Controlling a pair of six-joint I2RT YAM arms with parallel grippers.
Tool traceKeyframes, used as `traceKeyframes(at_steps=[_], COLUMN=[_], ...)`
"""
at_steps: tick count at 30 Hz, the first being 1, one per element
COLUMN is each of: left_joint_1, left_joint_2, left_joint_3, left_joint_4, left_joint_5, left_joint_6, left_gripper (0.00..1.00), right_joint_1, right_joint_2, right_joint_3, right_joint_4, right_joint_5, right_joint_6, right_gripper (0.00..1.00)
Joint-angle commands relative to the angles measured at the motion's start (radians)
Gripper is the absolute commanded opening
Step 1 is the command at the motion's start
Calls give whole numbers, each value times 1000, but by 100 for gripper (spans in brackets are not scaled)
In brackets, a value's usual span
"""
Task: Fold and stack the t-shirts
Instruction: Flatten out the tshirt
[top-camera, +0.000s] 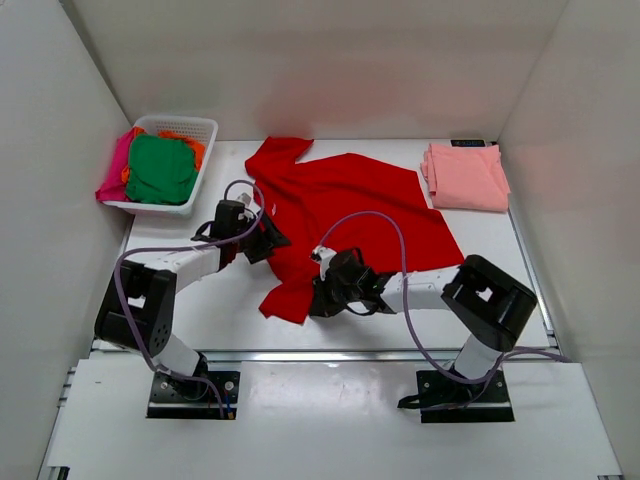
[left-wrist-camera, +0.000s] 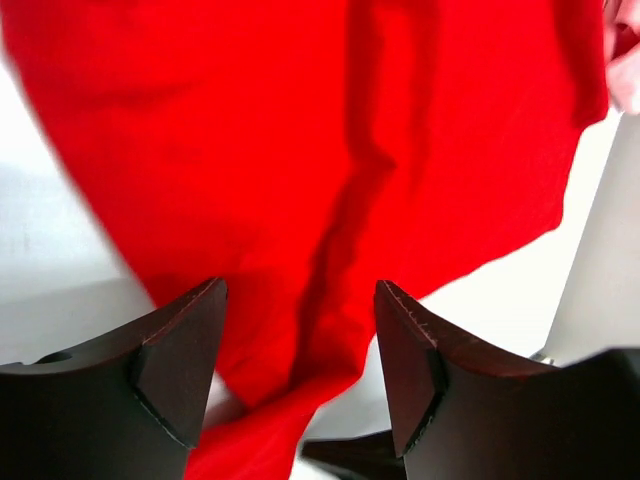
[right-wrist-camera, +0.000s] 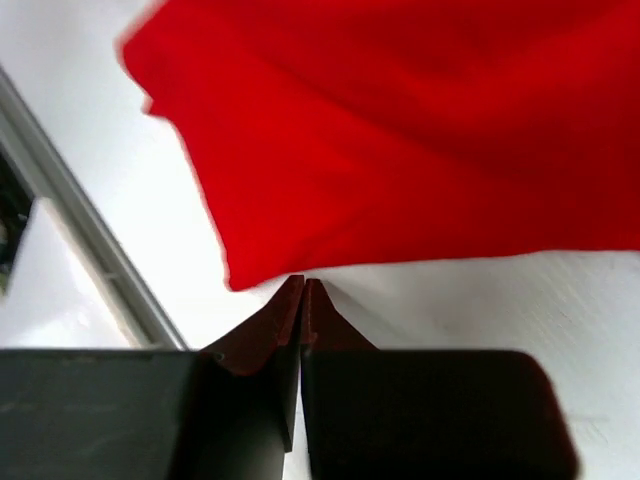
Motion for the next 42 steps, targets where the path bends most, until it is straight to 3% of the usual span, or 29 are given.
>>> traceKeyframes(at_steps=[1,4,10,15,22,28,36,39,42], left_joint_1=[-6,-23,-5,15,14,34,109,125,135], left_joint_2=[64,186,228,222,222,213,282,334,377], left_joint_3=[87,152,144,124,126,132,326,406,483], left_joint_4=[4,-70,-108,-100,-108,-143,-343,-403,-427], left_joint_5=[7,-13,-46,-26,-24,-32,-158,-170,-165], left_joint_6=[20,75,126,130,138,166,308,337,340], left_gripper=[72,71,70,70,70,69,70,70,69], right_joint_1=[-4,-38,-104,-90,-1,46,-58,-85,-119], right_joint_2=[22,11,-56,-118,29,134,-122,-190,-222], right_joint_3=[20,12,15,14,98,118,-127,-161,-178], right_joint_4=[29,-50,-225,-79,20,-41,-229,-337,-332], right_joint_5=[-5,13,110,12,-60,-62,-17,-2,-38], right_joint_6=[0,-22,-72,5,51,40,5,-39,-62], right_gripper=[0,0,0,0,0,0,0,0,0])
